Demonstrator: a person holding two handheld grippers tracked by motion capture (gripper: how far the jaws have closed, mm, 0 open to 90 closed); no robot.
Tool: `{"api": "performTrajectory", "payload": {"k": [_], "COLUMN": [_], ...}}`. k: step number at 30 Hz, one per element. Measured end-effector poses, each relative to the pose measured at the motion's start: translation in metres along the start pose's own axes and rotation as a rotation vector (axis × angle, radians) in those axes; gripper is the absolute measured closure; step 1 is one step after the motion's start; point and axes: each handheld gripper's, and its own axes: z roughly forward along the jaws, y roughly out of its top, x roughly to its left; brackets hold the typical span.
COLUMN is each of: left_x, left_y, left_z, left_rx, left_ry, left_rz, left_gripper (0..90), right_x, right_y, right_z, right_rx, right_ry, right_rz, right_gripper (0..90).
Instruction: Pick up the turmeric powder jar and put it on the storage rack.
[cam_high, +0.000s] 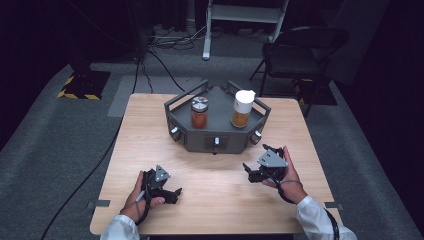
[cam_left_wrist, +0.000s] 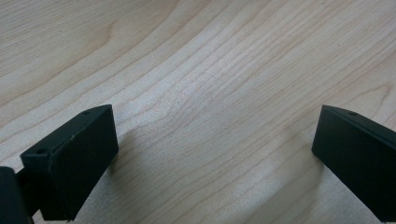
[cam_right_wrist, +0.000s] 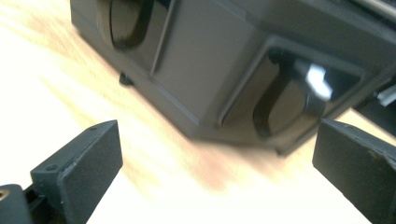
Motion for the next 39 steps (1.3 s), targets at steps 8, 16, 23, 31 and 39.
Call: {"api": "performTrajectory", "payload": {"k": [8, 16, 23, 31, 39], "left_x": [0.0, 0.0, 0.0, 0.0, 0.0], "left_y": [0.0, 0.0, 0.0, 0.0, 0.0], "left_z": [0.0, 0.0, 0.0, 0.0, 0.0], "left_rx": [0.0, 0.0, 0.0, 0.0, 0.0], "left_ry": [0.0, 0.0, -0.001, -0.001, -0.001], "left_rz": [0.0, 0.0, 0.0, 0.0, 0.001], "left_gripper": [0.0, 0.0, 0.0, 0.0, 0.0], "right_x": [0.0, -0.001, -0.006, -0.018, -0.039], "right_y": [-0.013, -0.019, -0.026, -0.035, -0.039], "right_z": [0.001, 0.001, -0.001, -0.009, -0.011], "right_rx": [0.063, 0.104, 0.156, 0.198, 0.247], "right_ry": [0.018, 0.032, 0.074, 0.119, 0.16], "right_rz": [0.004, -0.007, 0.044, 0.135, 0.238], "right_gripper": [1.3, 1.3, 1.4, 1.4, 0.3]}}
